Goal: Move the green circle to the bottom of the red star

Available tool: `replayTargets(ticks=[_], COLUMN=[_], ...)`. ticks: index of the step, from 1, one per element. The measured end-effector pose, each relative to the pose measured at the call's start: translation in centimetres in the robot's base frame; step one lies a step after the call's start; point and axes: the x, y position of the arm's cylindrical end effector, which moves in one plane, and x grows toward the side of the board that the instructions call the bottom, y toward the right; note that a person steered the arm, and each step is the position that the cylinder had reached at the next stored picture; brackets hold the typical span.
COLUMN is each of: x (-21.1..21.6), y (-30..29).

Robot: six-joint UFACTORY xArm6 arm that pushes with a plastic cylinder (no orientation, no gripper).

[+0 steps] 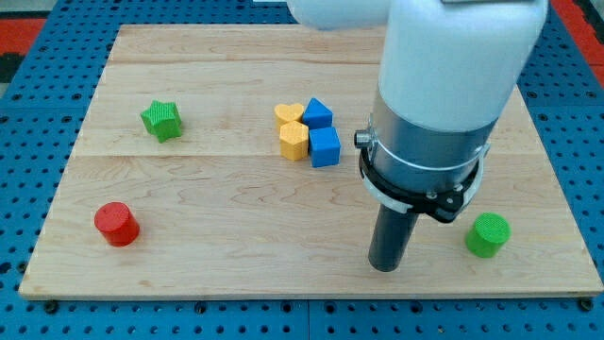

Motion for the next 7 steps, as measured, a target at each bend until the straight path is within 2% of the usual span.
replayTargets(ticks=[1, 2, 3, 7], x=[0.9, 2.5, 2.8, -2.6], y=[2.6, 9.8, 11.8, 11.7])
